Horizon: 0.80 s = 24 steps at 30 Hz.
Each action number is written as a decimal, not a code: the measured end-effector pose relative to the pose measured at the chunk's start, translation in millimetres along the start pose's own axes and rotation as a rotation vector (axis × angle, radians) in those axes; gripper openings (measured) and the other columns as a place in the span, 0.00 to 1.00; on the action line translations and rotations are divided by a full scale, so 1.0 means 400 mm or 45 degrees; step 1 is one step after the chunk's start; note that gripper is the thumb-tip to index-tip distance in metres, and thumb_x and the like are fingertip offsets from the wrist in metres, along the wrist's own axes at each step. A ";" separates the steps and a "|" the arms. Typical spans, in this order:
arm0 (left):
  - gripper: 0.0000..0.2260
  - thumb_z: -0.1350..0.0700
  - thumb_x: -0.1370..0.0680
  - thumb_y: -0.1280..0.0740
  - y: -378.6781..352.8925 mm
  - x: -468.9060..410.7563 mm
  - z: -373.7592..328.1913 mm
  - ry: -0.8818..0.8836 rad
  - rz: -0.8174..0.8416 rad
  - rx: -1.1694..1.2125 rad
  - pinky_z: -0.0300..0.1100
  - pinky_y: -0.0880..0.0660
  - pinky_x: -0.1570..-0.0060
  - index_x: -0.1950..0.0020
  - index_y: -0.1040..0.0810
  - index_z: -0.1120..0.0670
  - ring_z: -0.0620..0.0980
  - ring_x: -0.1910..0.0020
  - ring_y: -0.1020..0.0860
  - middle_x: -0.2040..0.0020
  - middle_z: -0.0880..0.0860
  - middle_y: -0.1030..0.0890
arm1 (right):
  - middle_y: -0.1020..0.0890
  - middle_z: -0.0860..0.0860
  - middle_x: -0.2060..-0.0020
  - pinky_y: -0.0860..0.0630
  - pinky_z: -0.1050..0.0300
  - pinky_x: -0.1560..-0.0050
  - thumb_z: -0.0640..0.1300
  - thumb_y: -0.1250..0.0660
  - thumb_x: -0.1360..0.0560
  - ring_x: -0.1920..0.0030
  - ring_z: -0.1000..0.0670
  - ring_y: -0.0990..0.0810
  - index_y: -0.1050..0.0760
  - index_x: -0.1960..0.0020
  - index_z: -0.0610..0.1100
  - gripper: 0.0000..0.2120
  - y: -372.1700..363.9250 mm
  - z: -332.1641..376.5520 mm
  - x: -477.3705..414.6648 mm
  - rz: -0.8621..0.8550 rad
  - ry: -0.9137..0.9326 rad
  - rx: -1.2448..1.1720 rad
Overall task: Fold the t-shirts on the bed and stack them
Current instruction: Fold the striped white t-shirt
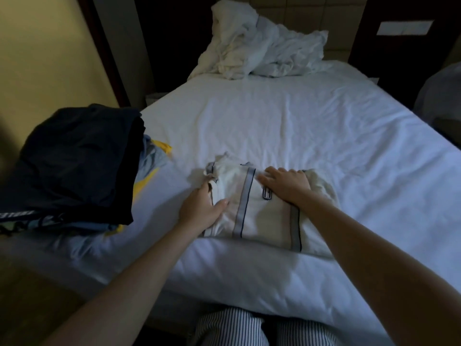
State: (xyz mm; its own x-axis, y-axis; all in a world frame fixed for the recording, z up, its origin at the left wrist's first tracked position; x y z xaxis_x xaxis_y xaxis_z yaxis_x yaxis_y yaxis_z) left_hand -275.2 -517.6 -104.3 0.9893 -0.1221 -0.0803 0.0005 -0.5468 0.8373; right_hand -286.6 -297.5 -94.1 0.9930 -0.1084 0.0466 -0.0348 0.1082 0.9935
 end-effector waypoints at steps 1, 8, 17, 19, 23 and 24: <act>0.27 0.45 0.26 0.32 -0.003 -0.011 -0.007 -0.044 0.055 0.010 0.44 0.27 0.49 0.31 0.31 0.55 0.58 0.41 0.24 0.40 0.57 0.21 | 0.24 0.45 0.41 0.33 0.47 0.43 0.61 0.54 0.21 0.42 0.42 0.24 0.33 0.40 0.52 0.19 0.003 -0.002 0.015 0.028 -0.028 -0.030; 0.36 0.37 0.29 0.32 0.101 -0.124 -0.115 -0.464 0.084 -0.670 0.47 0.31 0.46 0.25 0.43 0.43 0.58 0.39 0.27 0.33 0.53 0.29 | 0.33 0.40 0.31 0.36 0.52 0.37 0.49 0.53 0.17 0.33 0.42 0.32 0.41 0.29 0.39 0.21 -0.031 0.010 0.193 0.376 -0.134 -0.286; 0.32 0.39 0.23 0.40 0.071 0.111 0.058 0.388 -0.079 0.170 0.50 0.31 0.40 0.29 0.39 0.62 0.63 0.36 0.30 0.34 0.63 0.30 | 0.30 0.38 0.35 0.32 0.53 0.42 0.61 0.40 0.25 0.36 0.40 0.30 0.40 0.31 0.37 0.34 0.033 0.010 0.237 -0.019 -0.388 -0.830; 0.32 0.38 0.23 0.40 0.009 0.160 0.070 0.481 0.058 0.480 0.50 0.27 0.44 0.33 0.31 0.63 0.61 0.41 0.25 0.39 0.64 0.24 | 0.31 0.40 0.36 0.32 0.52 0.40 0.60 0.37 0.27 0.35 0.40 0.31 0.40 0.30 0.37 0.35 0.020 0.034 0.250 0.026 -0.409 -0.730; 0.11 0.56 0.25 0.32 -0.032 0.201 0.016 0.619 0.091 1.185 0.40 0.27 0.60 0.46 0.22 0.62 0.53 0.53 0.22 0.47 0.57 0.20 | 0.23 0.40 0.46 0.27 0.52 0.48 0.55 0.32 0.28 0.43 0.41 0.24 0.32 0.37 0.35 0.30 -0.004 0.035 0.268 0.032 -0.469 -0.863; 0.10 0.59 0.24 0.32 -0.039 0.201 0.004 0.636 0.125 1.306 0.39 0.28 0.59 0.46 0.22 0.62 0.52 0.53 0.23 0.47 0.56 0.21 | 0.22 0.40 0.50 0.26 0.52 0.52 0.52 0.31 0.29 0.47 0.41 0.22 0.29 0.40 0.33 0.27 -0.006 0.030 0.271 0.031 -0.478 -0.993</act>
State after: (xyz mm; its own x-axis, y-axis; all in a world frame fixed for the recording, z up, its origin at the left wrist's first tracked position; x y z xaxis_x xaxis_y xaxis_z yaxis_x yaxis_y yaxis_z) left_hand -196.1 -520.3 -124.6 0.9261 0.0159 0.3770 0.0276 -0.9993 -0.0256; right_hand -180.4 -321.5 -90.2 0.8854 -0.4011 0.2348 0.1677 0.7469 0.6434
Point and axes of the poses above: each hand's wrist, its own x-axis away from the middle knuckle, its own y-axis out of the back of the hand, z = x × y, the point moved 10 cm from there along -x, towards the middle knuckle
